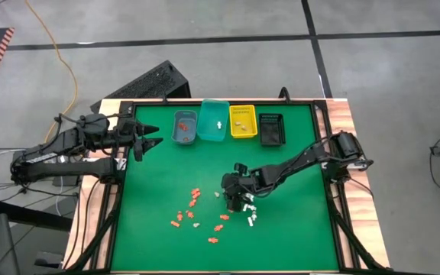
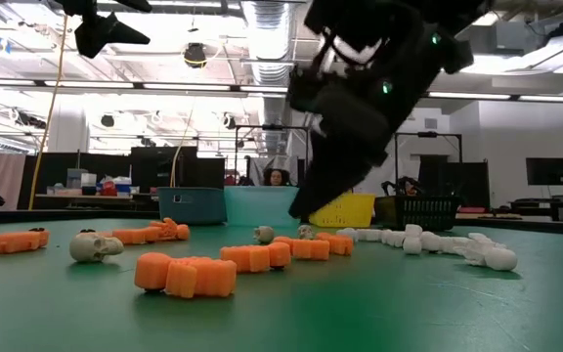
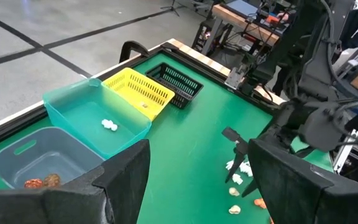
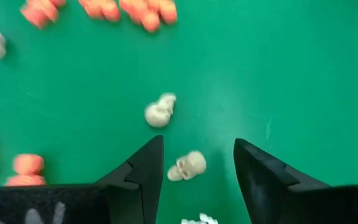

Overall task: Sort Halloween decoration
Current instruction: Put the white skull toy into the yellow bin

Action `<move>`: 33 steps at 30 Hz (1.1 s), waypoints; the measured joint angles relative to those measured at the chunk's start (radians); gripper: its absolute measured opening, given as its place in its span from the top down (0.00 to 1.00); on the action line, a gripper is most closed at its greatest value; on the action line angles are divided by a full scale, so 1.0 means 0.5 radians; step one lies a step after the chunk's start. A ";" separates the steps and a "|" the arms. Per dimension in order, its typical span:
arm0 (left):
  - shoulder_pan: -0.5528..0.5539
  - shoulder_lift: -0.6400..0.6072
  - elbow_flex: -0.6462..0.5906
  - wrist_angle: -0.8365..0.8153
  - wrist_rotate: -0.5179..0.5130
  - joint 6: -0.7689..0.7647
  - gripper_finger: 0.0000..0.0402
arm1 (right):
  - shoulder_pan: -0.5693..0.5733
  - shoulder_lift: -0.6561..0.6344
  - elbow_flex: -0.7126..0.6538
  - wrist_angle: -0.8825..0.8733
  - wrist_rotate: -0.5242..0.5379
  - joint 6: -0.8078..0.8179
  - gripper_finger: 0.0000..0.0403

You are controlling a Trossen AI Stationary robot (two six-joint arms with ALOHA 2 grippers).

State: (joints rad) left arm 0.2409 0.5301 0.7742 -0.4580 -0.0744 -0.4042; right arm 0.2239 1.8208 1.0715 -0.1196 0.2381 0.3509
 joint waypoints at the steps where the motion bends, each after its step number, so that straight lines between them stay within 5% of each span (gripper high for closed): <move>1: 0.000 0.000 0.000 0.000 0.000 -0.002 0.35 | 0.007 0.023 -0.002 -0.001 0.000 0.004 0.53; 12: 0.000 -0.001 0.000 0.000 0.000 -0.006 0.35 | 0.020 0.067 0.000 -0.054 0.019 0.072 0.54; 33: 0.000 0.000 -0.001 -0.008 0.011 -0.008 0.35 | 0.019 0.149 0.008 0.008 0.067 0.136 0.78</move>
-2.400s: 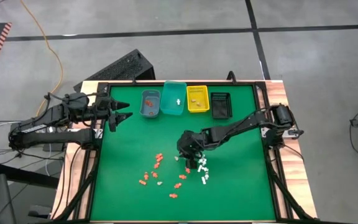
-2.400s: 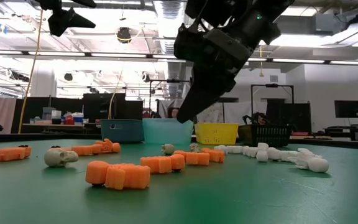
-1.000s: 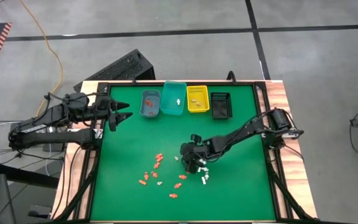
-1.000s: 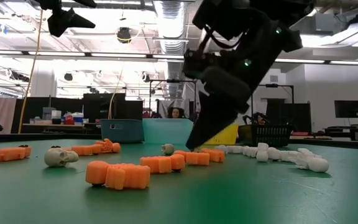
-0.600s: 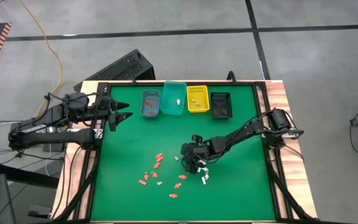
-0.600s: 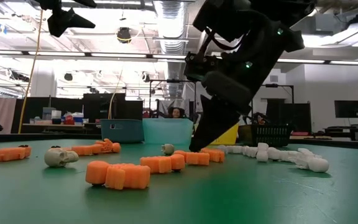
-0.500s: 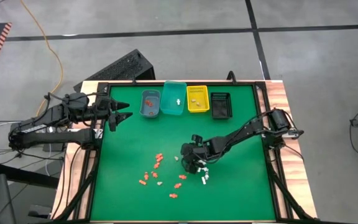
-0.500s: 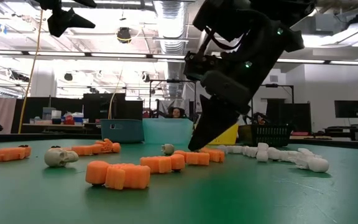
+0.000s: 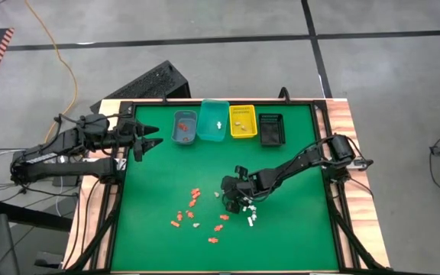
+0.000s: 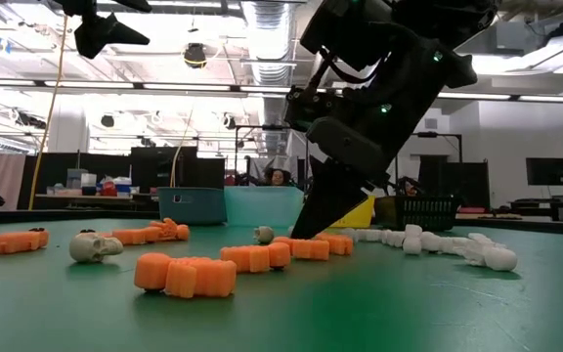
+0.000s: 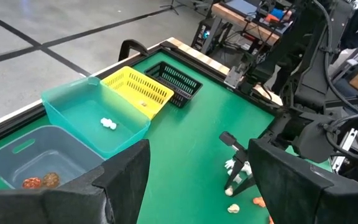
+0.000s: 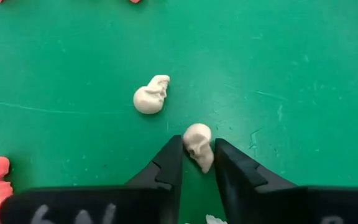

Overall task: Sort Halloween decoration
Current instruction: Put the white skull toy into the yellow bin

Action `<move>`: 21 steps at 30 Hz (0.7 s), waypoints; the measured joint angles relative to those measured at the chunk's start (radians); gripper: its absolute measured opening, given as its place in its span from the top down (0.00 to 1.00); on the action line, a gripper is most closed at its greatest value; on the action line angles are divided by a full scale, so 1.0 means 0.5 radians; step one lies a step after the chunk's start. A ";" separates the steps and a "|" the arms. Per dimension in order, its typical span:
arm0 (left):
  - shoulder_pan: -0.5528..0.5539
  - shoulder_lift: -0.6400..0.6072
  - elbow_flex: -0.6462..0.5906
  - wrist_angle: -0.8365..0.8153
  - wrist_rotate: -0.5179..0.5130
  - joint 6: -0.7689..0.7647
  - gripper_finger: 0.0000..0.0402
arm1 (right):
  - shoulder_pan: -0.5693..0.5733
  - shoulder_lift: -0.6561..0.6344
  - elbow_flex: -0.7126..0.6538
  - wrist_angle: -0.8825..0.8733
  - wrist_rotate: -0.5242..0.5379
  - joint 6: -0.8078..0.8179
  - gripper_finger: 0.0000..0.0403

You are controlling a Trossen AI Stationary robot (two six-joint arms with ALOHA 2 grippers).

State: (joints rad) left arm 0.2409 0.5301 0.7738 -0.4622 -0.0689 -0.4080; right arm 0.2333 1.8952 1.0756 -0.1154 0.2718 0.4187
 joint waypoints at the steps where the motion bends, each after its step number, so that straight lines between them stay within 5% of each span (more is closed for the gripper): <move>1: 0.000 0.000 0.000 0.000 0.001 0.000 0.35 | 0.000 0.000 -0.001 -0.003 0.000 0.001 0.79; 11: 0.000 0.000 0.000 -0.001 0.000 0.004 0.35 | -0.014 0.005 0.059 -0.043 -0.008 -0.010 0.96; 21: 0.000 0.000 0.000 -0.006 0.002 0.004 0.35 | -0.045 -0.038 0.058 -0.053 -0.013 -0.001 0.98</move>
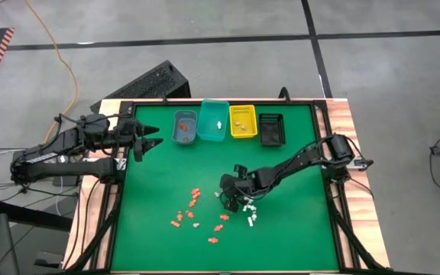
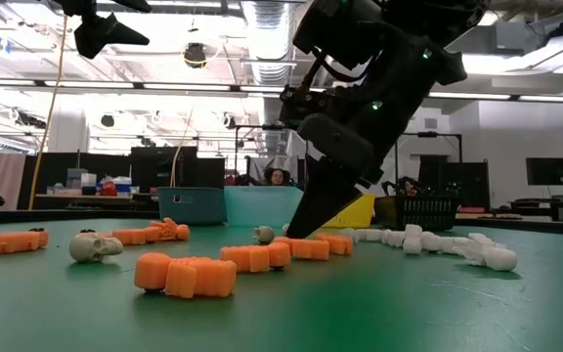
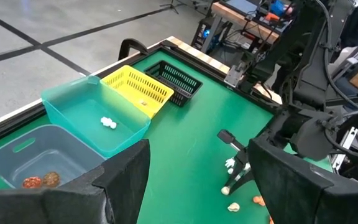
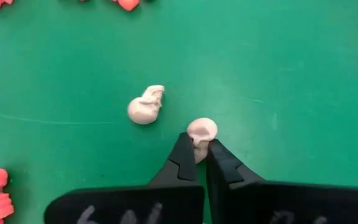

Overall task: Sort Halloween decoration
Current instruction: Put the white skull toy into the yellow bin

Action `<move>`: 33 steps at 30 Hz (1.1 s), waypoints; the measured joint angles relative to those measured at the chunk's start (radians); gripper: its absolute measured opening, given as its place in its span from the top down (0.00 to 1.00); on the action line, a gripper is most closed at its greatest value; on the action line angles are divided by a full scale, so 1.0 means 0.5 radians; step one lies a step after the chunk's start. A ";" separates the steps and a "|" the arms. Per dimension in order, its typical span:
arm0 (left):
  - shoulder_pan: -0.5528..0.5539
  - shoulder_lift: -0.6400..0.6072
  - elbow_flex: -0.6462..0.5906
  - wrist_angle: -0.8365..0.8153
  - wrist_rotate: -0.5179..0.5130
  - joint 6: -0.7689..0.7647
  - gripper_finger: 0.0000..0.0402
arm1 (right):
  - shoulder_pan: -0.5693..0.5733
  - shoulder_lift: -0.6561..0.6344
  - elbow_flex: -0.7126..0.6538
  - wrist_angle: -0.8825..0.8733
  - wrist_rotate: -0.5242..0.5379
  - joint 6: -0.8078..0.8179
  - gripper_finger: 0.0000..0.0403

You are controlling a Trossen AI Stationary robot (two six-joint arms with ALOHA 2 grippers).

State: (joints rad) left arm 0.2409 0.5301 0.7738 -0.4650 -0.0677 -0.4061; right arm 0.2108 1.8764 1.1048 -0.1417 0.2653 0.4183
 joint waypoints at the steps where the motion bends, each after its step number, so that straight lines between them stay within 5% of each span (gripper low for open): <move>1: 0.000 0.000 0.000 -0.001 0.000 0.001 0.35 | -0.012 -0.023 -0.001 -0.024 0.003 0.000 0.98; 10: 0.000 0.000 0.000 0.000 0.002 0.001 0.35 | -0.282 -0.357 0.000 -0.289 0.100 -0.068 0.98; 24: 0.000 -0.001 0.000 -0.001 0.002 0.002 0.35 | -1.094 -0.628 0.003 -0.502 0.056 -0.228 0.97; 28: 0.000 0.000 0.000 -0.002 0.002 0.002 0.35 | -1.205 -0.553 0.003 -0.436 -0.194 -0.325 0.90; 33: 0.000 0.000 0.000 -0.003 0.002 0.003 0.35 | -1.242 -0.531 0.003 -0.428 -0.219 -0.330 0.73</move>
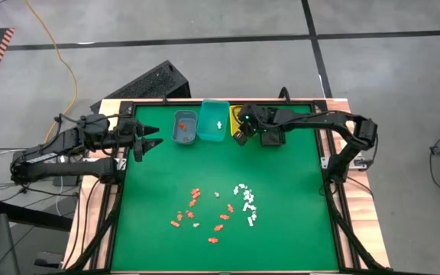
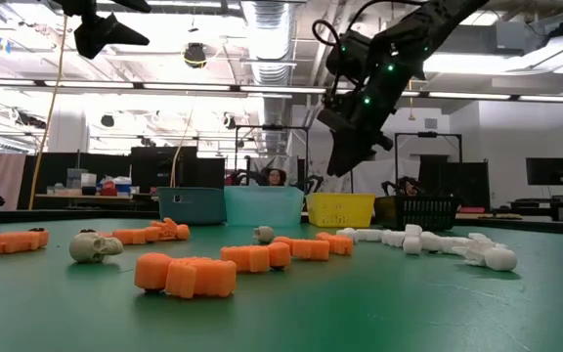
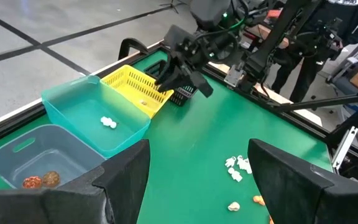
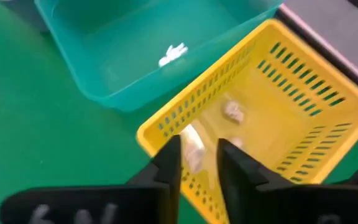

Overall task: Sort Halloween decoration
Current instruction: Put the white skull toy into the yellow bin

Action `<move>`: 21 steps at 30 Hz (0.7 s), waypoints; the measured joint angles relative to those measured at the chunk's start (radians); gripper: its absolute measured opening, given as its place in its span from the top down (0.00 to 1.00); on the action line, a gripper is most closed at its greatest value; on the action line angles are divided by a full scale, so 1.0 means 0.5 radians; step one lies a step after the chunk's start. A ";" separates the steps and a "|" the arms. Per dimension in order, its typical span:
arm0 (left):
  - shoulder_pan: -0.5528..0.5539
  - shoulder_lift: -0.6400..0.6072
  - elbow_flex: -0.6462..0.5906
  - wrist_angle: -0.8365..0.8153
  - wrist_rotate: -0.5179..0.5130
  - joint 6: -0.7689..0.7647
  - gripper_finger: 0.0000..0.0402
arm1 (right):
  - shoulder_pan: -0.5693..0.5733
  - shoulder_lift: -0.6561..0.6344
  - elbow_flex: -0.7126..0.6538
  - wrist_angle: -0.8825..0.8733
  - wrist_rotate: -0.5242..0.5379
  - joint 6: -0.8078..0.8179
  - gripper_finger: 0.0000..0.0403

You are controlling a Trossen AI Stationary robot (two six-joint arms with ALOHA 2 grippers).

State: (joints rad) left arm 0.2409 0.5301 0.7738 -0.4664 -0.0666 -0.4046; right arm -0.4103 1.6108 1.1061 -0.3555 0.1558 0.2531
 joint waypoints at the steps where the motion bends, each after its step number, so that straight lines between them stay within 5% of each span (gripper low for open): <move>1: 0.000 0.000 0.000 0.000 0.000 0.000 0.35 | -0.001 0.000 0.000 -0.002 0.000 0.000 0.69; 6: 0.000 0.000 0.000 -0.001 0.000 0.000 0.35 | 0.012 -0.008 0.000 0.024 -0.164 -0.049 0.55; 12: 0.000 0.000 0.000 -0.001 0.000 0.001 0.35 | 0.258 -0.008 0.000 0.205 -0.623 -0.091 0.54; 16: 0.000 0.000 0.000 -0.001 0.000 0.001 0.35 | 0.539 -0.008 0.000 0.315 -0.609 -0.105 0.57; 21: 0.000 -0.001 0.000 -0.002 -0.001 0.001 0.35 | 0.908 0.035 0.003 0.395 -0.293 -0.077 0.58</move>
State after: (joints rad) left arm 0.2409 0.5297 0.7738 -0.4672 -0.0669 -0.4042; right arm 0.0437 1.6281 1.1074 -0.1583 0.0094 0.2146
